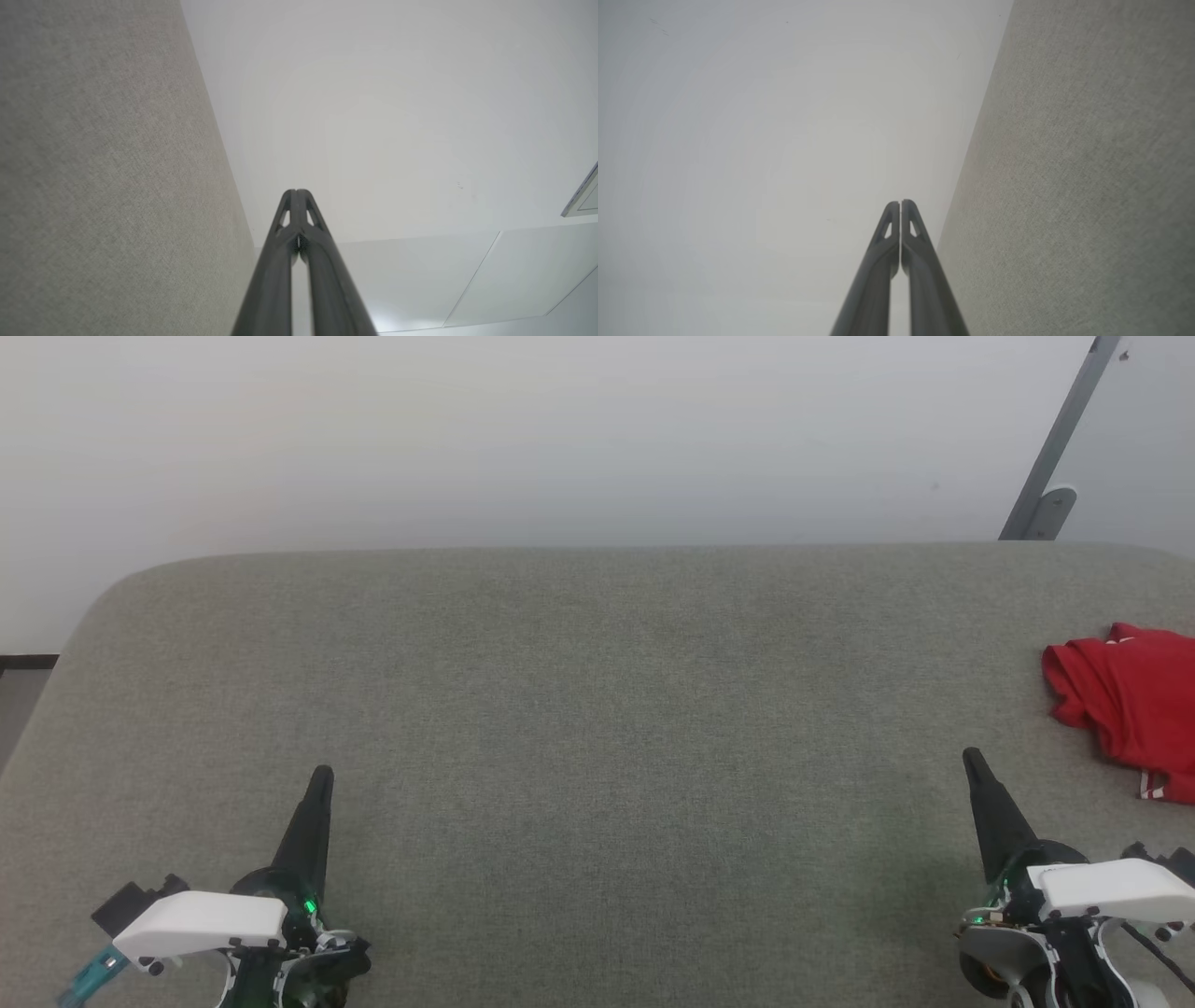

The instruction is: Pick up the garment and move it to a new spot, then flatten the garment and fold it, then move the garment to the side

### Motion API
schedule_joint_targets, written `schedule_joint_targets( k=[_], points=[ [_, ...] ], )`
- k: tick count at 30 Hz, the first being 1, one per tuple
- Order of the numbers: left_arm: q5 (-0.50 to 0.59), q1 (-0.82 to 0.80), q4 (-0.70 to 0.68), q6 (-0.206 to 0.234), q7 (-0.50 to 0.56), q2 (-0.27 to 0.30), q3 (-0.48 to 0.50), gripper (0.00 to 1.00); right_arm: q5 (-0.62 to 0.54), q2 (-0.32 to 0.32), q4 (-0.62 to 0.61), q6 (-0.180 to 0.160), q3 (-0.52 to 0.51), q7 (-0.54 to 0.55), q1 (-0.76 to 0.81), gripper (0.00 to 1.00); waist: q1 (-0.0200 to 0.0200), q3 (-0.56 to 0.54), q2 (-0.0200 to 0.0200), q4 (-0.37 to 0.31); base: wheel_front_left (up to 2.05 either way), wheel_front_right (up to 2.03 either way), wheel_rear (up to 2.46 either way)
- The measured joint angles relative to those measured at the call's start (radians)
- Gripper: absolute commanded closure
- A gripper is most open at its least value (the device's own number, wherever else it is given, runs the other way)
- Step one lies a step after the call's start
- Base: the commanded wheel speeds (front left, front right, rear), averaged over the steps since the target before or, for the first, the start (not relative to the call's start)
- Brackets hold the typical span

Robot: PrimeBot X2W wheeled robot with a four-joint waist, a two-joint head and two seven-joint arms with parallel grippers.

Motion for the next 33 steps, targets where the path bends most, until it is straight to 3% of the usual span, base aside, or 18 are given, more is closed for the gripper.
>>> schedule_joint_targets(
  k=[10,33],
  points=[
    [-0.057,-0.013,0.007,0.000,0.015,-0.005,-0.005,1.00,0.062,0.004,-0.006,0.000,-0.002,0.015,-0.002,1.00,0.0000,-0.002,0.0000,0.004,0.00,0.00,0.00],
    [-0.057,-0.013,0.007,0.000,0.015,-0.005,-0.006,1.00,0.062,0.004,-0.006,0.000,-0.002,0.016,-0.002,1.00,0.0000,-0.002,0.0000,0.004,0.00,0.00,0.00]
  ],
)
